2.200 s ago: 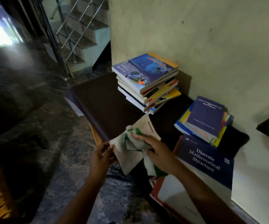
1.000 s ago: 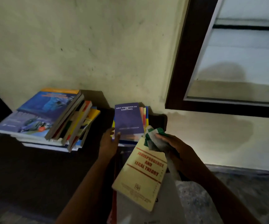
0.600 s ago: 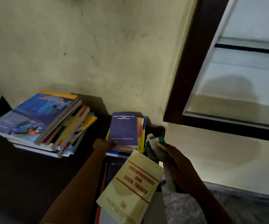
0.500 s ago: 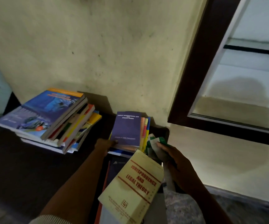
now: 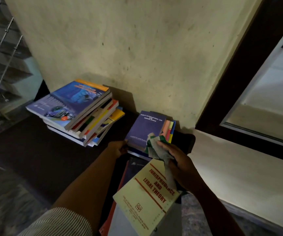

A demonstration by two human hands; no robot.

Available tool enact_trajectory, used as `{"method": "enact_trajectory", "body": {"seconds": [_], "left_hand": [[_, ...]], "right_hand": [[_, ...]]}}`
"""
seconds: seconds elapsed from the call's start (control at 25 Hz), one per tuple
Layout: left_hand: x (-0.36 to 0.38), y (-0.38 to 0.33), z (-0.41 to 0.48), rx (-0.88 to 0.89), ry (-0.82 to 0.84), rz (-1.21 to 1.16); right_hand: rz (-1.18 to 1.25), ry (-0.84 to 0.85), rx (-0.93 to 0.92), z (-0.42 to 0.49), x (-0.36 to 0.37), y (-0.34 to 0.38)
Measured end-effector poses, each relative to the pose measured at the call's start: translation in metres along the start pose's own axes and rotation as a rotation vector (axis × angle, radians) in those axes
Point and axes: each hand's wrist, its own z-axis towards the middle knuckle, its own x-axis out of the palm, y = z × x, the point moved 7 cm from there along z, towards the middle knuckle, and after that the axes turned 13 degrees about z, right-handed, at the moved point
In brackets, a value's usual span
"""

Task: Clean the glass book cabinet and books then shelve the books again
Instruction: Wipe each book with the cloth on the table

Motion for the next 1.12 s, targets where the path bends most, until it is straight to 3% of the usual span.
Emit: {"method": "enact_trajectory", "body": {"seconds": [0.2,0.36,0.48,0.64,0.8,0.96,1.12], "left_hand": [[-0.009,-0.016,-0.028,0.084,-0.065,-0.092],[-0.047,-0.003,-0.074,0.202,0.015,-0.308],[-0.088,0.017,-0.106,0.301,-0.124,-0.486],[-0.129,0.035,-0.148,0.367,-0.282,-0.416],[-0.174,0.088,-0.174,0.297,-0.381,-0.464],[-0.200,0.166,-0.179,0.054,-0.470,-0.604],[-0.211,0.194,-0.175,-0.037,-0.517,-0.686]], "right_hand": [[0.029,-0.028,-0.023,0.003,-0.011,-0.003],[0.060,0.044,-0.076,0.015,0.004,0.004],[0.051,0.110,-0.118,0.029,0.030,0.019],[0.089,0.255,-0.149,0.044,0.076,0.036],[0.125,0.376,-0.168,0.054,0.124,0.048],[0.132,0.514,-0.125,0.055,0.178,0.044],[0.030,0.550,-0.116,0.065,0.225,0.030]]}}
